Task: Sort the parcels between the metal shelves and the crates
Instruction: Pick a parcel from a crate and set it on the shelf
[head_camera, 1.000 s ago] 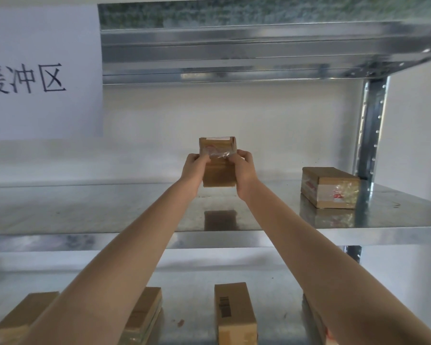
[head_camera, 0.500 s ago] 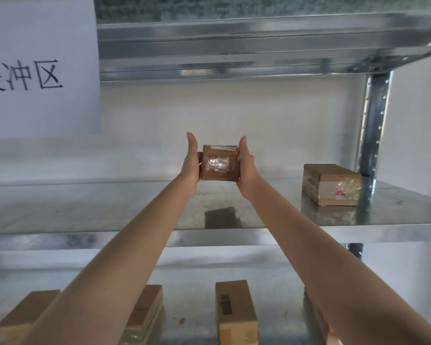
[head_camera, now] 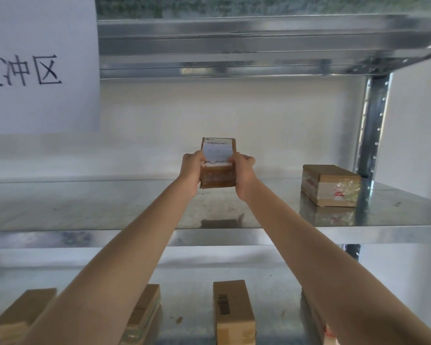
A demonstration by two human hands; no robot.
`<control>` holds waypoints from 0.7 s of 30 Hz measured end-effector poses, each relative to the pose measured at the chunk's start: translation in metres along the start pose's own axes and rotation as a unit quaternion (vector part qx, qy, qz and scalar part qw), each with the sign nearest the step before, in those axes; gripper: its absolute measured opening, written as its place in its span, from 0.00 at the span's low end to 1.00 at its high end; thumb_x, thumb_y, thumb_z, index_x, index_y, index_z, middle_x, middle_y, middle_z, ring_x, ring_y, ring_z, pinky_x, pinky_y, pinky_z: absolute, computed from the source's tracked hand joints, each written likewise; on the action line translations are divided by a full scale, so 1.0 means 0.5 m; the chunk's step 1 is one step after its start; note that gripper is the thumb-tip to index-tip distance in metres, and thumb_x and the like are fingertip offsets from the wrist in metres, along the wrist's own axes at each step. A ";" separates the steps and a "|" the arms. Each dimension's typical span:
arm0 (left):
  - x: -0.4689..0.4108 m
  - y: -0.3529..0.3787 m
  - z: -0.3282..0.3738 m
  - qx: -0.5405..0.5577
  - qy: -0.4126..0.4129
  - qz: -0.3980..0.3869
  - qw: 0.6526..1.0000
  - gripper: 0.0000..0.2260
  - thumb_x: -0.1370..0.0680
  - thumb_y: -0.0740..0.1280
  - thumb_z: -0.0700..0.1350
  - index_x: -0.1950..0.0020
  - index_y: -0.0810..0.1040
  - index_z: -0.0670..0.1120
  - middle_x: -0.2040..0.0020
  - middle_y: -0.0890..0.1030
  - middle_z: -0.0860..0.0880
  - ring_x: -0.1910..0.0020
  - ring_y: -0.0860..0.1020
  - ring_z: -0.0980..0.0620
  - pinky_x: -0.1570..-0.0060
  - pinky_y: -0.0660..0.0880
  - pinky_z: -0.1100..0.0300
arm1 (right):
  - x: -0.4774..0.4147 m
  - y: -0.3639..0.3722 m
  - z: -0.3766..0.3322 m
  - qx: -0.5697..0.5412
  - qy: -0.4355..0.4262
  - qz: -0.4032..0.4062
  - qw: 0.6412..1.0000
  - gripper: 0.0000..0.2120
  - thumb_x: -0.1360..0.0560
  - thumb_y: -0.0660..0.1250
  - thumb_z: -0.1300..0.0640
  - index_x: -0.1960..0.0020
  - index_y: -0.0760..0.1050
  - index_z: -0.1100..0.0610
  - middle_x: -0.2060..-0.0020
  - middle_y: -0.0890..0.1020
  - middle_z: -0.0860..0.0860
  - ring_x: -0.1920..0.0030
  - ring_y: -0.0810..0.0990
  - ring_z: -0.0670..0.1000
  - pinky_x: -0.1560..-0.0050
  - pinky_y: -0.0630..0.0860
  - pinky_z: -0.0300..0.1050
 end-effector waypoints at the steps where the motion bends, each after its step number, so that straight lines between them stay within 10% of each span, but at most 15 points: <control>1: 0.004 0.000 0.004 0.020 0.008 0.002 1.000 0.10 0.27 0.60 0.39 0.48 0.74 0.39 0.55 0.75 0.43 0.64 0.74 0.50 0.64 0.72 0.61 | 0.003 0.000 -0.001 -0.007 -0.008 0.002 1.000 0.08 0.22 0.59 0.60 0.53 0.61 0.50 0.50 0.72 0.53 0.48 0.73 0.55 0.47 0.73 0.51; 9: 0.013 -0.007 0.012 0.015 0.055 -0.036 0.998 0.04 0.26 0.62 0.41 0.53 0.73 0.46 0.49 0.78 0.44 0.54 0.77 0.49 0.57 0.72 0.58 | 0.018 0.012 -0.007 -0.013 -0.099 -0.079 0.992 0.19 0.24 0.61 0.58 0.34 0.64 0.51 0.43 0.76 0.50 0.45 0.77 0.51 0.45 0.75 0.45; 13: 0.010 -0.015 0.011 -0.031 0.106 -0.052 0.993 0.25 0.28 0.72 0.53 0.32 0.75 0.55 0.32 0.70 0.48 0.41 0.78 0.56 0.55 0.78 0.67 | 0.035 0.033 -0.014 -0.021 -0.156 -0.113 0.981 0.15 0.19 0.63 0.58 0.33 0.73 0.52 0.41 0.80 0.52 0.49 0.81 0.45 0.54 0.76 0.35; 17: 0.027 -0.039 0.012 -0.041 0.138 -0.063 0.988 0.28 0.26 0.71 0.50 0.27 0.68 0.56 0.29 0.71 0.49 0.35 0.76 0.52 0.35 0.74 0.49 | 0.046 0.080 -0.002 -0.031 -0.176 -0.159 0.971 0.18 0.19 0.63 0.63 0.29 0.69 0.56 0.38 0.81 0.54 0.47 0.83 0.45 0.53 0.78 0.34; 21: 0.046 -0.139 0.028 -0.035 0.149 -0.025 0.988 0.23 0.19 0.64 0.41 0.24 0.65 0.51 0.34 0.76 0.49 0.43 0.78 0.55 0.49 0.79 0.64 | 0.060 0.181 0.038 -0.030 -0.160 -0.216 0.963 0.19 0.18 0.63 0.62 0.27 0.67 0.57 0.36 0.80 0.55 0.43 0.82 0.49 0.49 0.79 0.35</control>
Point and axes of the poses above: each hand's wrist, its own x-axis away from the middle knuckle, its own y-axis out of the palm, z = x × y, the point moved 6 cm from there along -x, towards the middle knuckle
